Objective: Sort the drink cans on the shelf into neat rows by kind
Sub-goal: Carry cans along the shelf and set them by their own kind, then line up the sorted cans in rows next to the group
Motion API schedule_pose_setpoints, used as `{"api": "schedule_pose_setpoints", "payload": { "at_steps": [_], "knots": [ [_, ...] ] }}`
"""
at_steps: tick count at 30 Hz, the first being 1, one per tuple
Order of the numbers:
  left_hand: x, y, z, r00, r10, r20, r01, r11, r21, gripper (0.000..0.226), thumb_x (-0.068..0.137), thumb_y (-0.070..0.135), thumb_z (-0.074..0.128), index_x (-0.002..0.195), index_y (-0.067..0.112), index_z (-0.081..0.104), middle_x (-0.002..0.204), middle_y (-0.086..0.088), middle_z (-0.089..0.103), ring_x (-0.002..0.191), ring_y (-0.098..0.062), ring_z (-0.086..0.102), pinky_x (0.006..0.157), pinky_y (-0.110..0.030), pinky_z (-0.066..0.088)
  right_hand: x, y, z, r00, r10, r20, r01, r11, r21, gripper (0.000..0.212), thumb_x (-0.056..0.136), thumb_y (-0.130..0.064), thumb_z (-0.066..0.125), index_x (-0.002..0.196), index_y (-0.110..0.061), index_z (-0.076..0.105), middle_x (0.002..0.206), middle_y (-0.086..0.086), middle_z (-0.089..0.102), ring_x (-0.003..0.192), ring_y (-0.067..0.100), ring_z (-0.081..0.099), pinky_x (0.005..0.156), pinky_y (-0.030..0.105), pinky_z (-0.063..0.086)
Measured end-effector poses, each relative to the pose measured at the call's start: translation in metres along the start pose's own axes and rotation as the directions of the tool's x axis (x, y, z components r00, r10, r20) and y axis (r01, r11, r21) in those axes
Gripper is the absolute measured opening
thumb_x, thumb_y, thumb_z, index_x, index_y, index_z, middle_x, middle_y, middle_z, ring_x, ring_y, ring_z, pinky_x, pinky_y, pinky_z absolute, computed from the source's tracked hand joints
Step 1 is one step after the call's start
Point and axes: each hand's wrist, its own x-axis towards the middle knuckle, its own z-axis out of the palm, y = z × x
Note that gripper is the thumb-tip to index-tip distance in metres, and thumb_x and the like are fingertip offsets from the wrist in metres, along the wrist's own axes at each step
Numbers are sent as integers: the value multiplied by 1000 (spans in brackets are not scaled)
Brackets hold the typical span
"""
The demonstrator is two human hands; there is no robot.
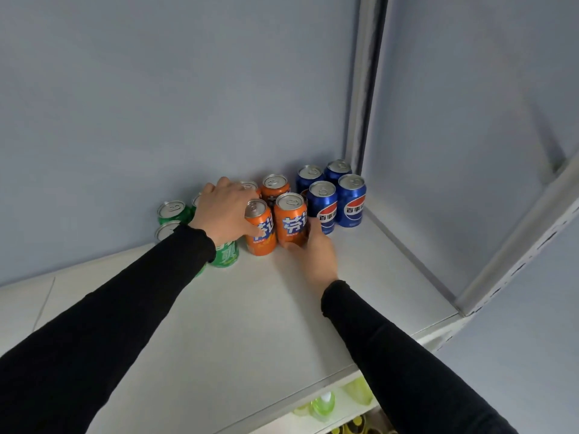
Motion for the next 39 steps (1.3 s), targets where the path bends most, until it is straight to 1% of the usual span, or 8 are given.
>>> {"api": "schedule_pose_setpoints", "payload": {
  "at_steps": [5,9,15,20,23,26,31,39],
  "knots": [
    [-2,9,-4,995,-72,63,70,997,34,75,70,55,74,136,30,49,129,1,53,117,-26,42,92,-42,35,10,5,6,1000,-11,-6,10,996,-88,67,86,-41,74,139,-23,38,135,2,61,117,24,62,97,45,54],
    [-8,15,-3,990,-125,59,123,992,42,76,74,48,74,141,32,44,134,0,50,120,-28,42,96,-44,36,13,2,7,999,-37,-3,36,990,-139,65,86,-40,73,138,-22,38,132,4,62,112,27,64,92,46,56],
    [-30,23,-3,985,-174,-18,175,983,50,90,75,48,75,152,30,31,146,-2,42,125,-30,41,100,-46,35,-2,0,-9,996,-72,50,78,988,-130,64,89,-34,70,143,-20,40,135,4,61,117,27,62,96,42,52],
    [-92,19,-6,938,-242,-249,221,969,-110,68,78,39,76,140,26,51,139,0,51,125,-28,43,99,-45,35,-38,-11,-18,975,-209,73,221,938,-266,60,90,-27,68,143,-19,42,139,6,57,124,27,54,100,40,48],
    [-143,9,-7,918,-273,-286,243,960,-136,56,82,37,73,134,25,55,133,2,55,120,-26,47,94,-43,39,-63,-34,-8,924,-357,140,384,866,-320,52,87,-25,69,136,-18,52,138,3,55,127,27,47,101,37,43],
    [-202,-13,-3,911,-340,-234,309,937,-160,50,87,39,68,132,24,55,129,3,58,117,-25,50,92,-40,41,-91,-65,16,866,-452,213,499,800,-332,43,87,-27,70,128,-16,59,130,5,60,122,27,48,98,35,43],
    [-312,-67,7,876,-468,-118,436,872,-224,52,92,42,62,140,23,51,138,4,54,124,-21,48,99,-38,42,-153,-116,88,781,-537,320,621,722,-305,38,89,-30,68,124,-16,63,124,4,63,113,27,55,93,38,46],
    [-488,-169,1,816,-572,-86,532,801,-275,54,91,39,65,140,20,51,137,1,53,121,-22,48,98,-35,42,-272,-199,216,711,-567,416,682,701,-210,38,93,-34,64,128,-20,61,128,-1,62,118,23,53,96,34,44]
  ]
}}
